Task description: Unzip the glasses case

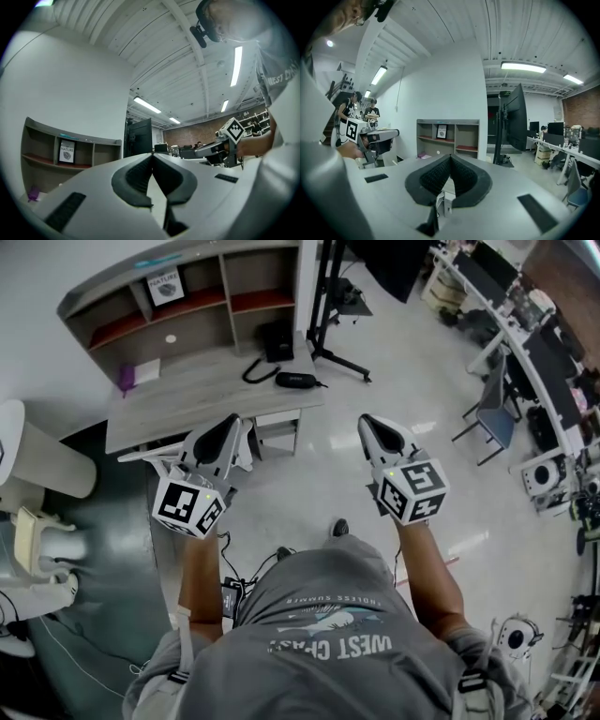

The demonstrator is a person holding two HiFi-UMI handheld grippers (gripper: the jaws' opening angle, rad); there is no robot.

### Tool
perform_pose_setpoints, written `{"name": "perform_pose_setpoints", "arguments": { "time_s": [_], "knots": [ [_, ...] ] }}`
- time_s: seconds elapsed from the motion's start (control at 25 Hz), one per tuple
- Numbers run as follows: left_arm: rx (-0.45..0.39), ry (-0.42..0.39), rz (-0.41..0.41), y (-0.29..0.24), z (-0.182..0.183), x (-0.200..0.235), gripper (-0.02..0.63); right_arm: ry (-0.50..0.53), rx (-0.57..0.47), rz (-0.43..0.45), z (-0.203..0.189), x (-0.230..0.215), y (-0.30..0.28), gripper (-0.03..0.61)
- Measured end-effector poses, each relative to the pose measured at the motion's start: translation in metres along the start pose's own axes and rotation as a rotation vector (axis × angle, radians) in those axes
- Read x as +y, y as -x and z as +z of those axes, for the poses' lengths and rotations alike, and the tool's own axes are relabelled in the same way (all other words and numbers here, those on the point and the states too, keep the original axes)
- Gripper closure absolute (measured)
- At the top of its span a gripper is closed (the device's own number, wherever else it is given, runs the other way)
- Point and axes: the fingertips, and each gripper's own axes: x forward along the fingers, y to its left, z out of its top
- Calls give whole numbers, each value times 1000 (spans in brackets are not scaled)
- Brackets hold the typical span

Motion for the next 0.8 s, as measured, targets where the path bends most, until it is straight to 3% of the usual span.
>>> {"name": "perform_pose_setpoints", "arguments": {
  "time_s": [0.48,0.8],
  "knots": [
    [57,3,88,-3,-22,48,614,20,40,85,-11,-17,-97,568],
    [124,22,149,-40,-49,90,614,39,99,138,-38,-56,-180,568]
  ]
}}
